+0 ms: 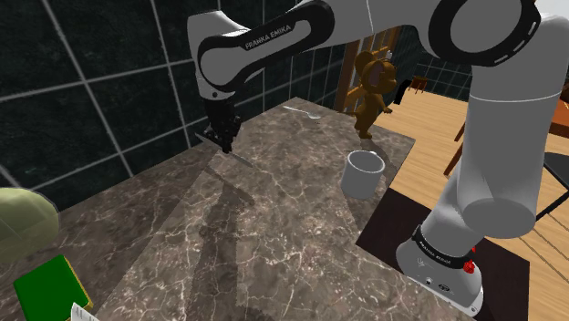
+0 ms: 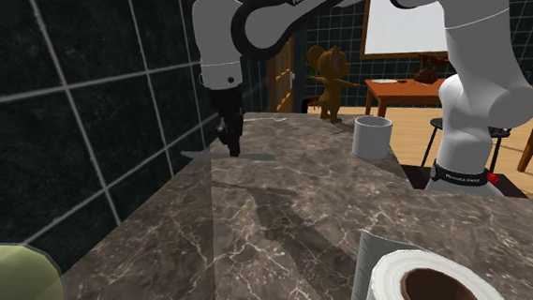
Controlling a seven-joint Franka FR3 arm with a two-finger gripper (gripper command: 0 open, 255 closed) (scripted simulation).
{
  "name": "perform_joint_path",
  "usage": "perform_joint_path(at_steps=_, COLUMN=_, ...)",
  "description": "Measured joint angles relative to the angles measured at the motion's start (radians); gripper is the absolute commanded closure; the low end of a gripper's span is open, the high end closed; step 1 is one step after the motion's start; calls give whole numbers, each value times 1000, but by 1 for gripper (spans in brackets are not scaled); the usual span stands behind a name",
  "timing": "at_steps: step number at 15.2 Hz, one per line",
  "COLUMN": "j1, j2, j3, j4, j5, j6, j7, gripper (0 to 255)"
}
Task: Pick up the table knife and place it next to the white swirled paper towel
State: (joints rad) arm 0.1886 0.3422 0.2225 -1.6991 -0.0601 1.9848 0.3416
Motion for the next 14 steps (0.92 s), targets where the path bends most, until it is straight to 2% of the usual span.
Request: perform_joint_path(at_steps=14, j1=-1, j2=-38, j3=4, j4=138, j5=11, j6=-175, j7=-7, gripper=255)
